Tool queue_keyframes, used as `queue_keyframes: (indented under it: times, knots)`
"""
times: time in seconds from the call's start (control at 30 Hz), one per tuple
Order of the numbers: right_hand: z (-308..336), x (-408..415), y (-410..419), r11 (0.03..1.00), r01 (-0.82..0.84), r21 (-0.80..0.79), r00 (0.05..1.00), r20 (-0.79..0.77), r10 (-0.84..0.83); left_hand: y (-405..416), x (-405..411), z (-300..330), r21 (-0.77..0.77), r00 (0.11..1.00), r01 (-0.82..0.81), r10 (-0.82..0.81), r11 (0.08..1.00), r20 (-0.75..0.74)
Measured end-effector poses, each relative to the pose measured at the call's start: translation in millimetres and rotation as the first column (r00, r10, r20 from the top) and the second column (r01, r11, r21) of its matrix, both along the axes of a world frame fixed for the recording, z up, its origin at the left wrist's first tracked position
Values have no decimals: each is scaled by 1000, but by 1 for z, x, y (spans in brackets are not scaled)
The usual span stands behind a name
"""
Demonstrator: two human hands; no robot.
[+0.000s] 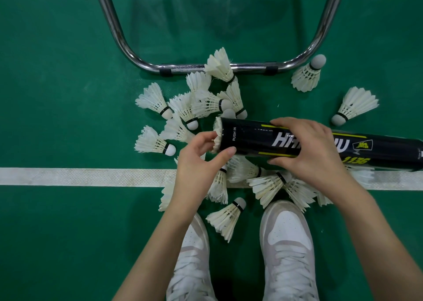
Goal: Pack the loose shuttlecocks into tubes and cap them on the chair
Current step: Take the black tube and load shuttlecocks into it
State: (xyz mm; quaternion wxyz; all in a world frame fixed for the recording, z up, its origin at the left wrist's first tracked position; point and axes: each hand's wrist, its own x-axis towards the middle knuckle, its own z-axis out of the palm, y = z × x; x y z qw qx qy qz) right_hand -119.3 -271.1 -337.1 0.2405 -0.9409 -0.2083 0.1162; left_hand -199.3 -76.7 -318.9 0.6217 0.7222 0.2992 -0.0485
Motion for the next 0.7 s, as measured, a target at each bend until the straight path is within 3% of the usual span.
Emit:
queue_keyframes:
  times: [0.47,0.7]
  knots:
    - [2,0,4,1000,7,-1,1000,-1,-7,3,7,-5,-76,999,15,-11,997,53]
    - [1,-1,7,1000,-18,-13,1000,-16,18,9,4,-5,-161,987,141,-125,977,101]
